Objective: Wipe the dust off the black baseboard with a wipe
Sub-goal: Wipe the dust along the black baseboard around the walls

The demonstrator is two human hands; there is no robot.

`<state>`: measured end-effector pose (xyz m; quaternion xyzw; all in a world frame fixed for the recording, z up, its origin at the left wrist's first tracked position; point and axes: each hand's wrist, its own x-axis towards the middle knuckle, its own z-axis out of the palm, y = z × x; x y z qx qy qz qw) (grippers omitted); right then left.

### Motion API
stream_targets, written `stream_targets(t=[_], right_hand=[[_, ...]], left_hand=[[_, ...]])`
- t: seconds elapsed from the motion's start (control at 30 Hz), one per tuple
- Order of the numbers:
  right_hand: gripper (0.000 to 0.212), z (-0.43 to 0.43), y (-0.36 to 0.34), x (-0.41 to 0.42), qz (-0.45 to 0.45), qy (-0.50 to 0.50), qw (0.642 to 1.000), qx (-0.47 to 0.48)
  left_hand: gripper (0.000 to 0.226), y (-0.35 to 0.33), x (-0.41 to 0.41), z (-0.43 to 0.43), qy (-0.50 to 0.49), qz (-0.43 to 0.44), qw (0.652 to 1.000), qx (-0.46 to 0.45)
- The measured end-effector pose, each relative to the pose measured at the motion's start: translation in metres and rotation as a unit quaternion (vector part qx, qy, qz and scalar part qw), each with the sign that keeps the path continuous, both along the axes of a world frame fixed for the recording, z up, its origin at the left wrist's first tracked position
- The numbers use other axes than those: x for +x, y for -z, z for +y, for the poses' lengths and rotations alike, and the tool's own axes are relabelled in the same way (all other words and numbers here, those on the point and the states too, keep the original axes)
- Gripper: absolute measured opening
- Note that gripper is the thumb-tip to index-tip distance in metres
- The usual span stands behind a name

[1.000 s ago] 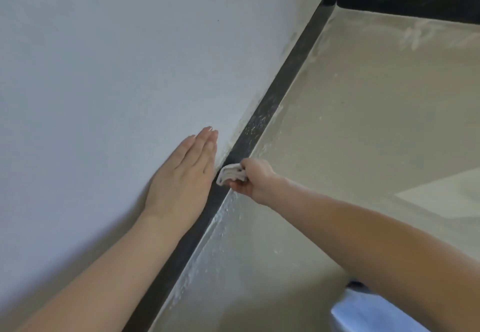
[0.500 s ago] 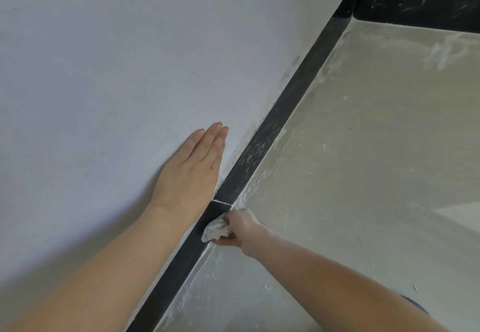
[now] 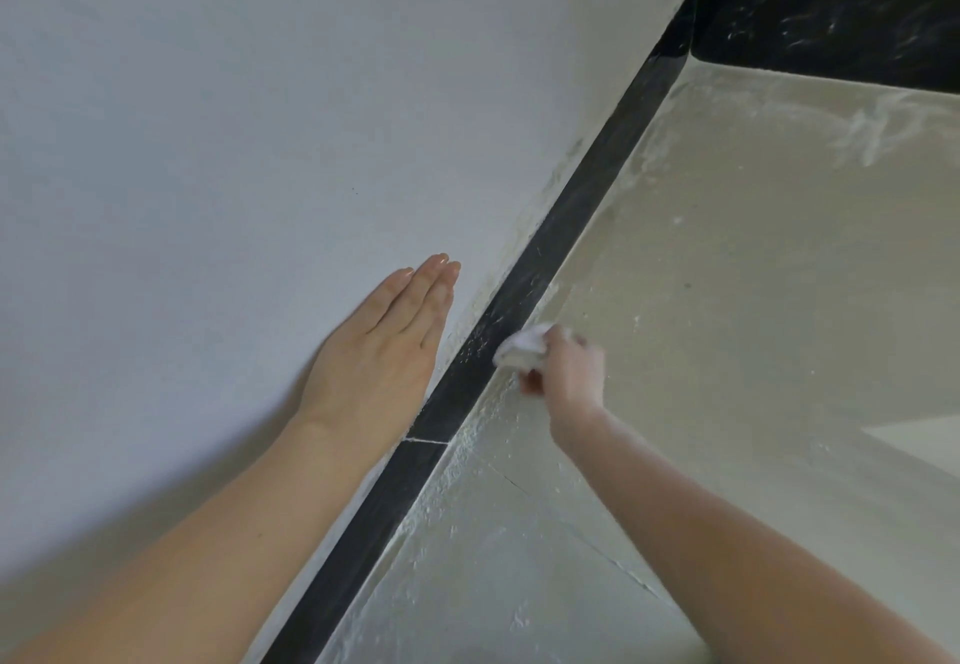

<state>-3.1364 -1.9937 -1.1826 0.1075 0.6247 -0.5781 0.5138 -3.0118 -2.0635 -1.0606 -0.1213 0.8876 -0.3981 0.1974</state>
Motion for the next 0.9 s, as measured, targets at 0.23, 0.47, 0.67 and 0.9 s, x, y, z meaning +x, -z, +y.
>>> stream_targets(t=[0.23, 0.47, 0.67, 0.9], right_hand=[[0.023, -0.007, -0.025, 0.035, -0.097, -0.229, 0.968, -0.039], [0.019, -0.038, -0.026, -0.061, -0.130, 0.028, 0.988, -0.080], [0.017, -0.014, 0.005, -0.035, -0.084, -0.004, 0.996, -0.039], [0.019, -0.017, 0.021, 0.007, -0.119, -0.193, 0.974, -0.020]], left_hand=[[0.059, 0.000, -0.002, 0.000, 0.000, -0.060, 0.998, -0.013], [0.059, 0.000, 0.001, -0.003, -0.007, -0.036, 0.999, -0.010], [0.058, -0.002, -0.012, 0.001, -0.032, -0.101, 0.994, 0.020], [0.060, 0.000, -0.036, -0.005, -0.035, -0.083, 0.995, 0.038]])
